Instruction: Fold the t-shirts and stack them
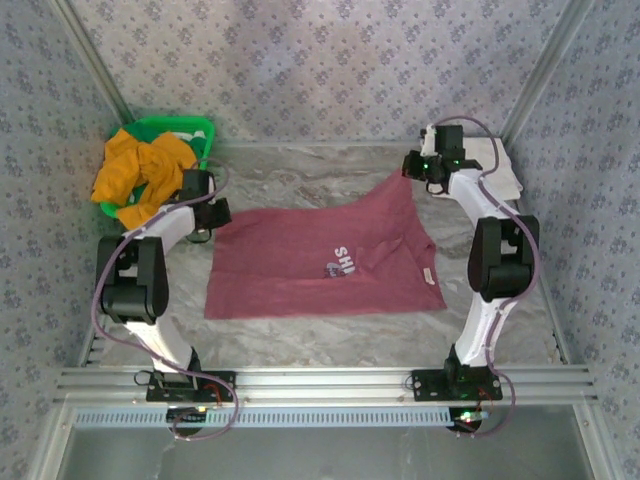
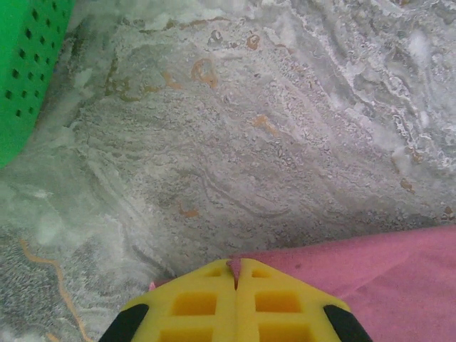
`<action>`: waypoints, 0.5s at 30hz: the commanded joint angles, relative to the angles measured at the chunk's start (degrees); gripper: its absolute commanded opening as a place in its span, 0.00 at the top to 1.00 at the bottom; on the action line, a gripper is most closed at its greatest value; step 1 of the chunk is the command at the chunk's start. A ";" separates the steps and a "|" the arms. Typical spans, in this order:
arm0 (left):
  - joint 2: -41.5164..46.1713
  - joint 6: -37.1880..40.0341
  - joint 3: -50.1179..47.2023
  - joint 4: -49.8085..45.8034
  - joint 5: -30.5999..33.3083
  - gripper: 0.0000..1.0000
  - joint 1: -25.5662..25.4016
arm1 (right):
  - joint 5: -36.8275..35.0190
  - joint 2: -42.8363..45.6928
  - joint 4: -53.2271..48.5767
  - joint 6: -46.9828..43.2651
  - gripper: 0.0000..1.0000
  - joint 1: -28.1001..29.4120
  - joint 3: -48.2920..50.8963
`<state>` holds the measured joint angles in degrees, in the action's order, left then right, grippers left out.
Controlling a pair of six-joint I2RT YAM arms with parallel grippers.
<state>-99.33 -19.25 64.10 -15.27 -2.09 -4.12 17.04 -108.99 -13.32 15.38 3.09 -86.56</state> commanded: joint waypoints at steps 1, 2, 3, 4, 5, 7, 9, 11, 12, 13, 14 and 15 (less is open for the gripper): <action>2.99 2.04 1.82 -2.79 0.42 1.00 0.17 | 1.14 5.38 2.93 -0.69 1.00 -0.52 4.14; 3.36 2.36 1.82 -3.21 0.57 1.00 0.16 | 1.27 6.78 3.88 -0.67 1.00 -0.40 5.62; 3.80 2.70 1.69 -3.61 0.83 1.00 0.17 | 1.41 8.24 4.99 -0.66 1.00 -0.54 7.28; 4.16 2.88 1.73 -3.93 1.33 1.00 0.16 | 1.68 9.90 6.02 -0.55 1.00 -0.59 8.86; 4.43 2.92 1.64 -4.18 1.77 1.00 0.25 | 2.09 11.32 7.02 -0.31 1.00 -0.70 10.44; 4.80 2.90 1.35 -4.57 2.05 1.00 0.43 | 3.13 13.95 8.72 -0.01 1.00 -0.83 13.38; 4.85 2.44 0.79 -4.89 2.71 1.00 0.73 | 3.52 16.61 9.65 0.26 1.00 -0.89 16.22; 4.55 1.79 -0.28 -5.27 2.84 1.00 1.02 | 3.40 19.35 10.55 0.74 1.00 -0.90 20.45; 4.50 1.52 -0.86 -5.21 2.83 1.00 1.17 | 3.24 20.77 11.24 0.81 1.00 -0.97 22.37; 4.41 1.49 -1.61 -4.87 2.93 1.00 1.30 | 2.61 22.51 12.15 0.97 1.00 -1.02 24.56; 4.26 1.47 -2.40 -4.52 2.86 1.00 1.39 | 1.83 23.73 12.74 0.97 1.00 -1.02 26.24; 4.08 1.55 -2.85 -4.32 2.85 1.00 1.53 | 1.31 24.89 13.00 0.57 1.00 -1.04 27.58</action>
<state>-96.20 -17.61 62.54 -18.26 -0.43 -3.25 19.25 -87.02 -3.03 15.62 2.46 -62.50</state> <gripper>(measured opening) 0.039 0.066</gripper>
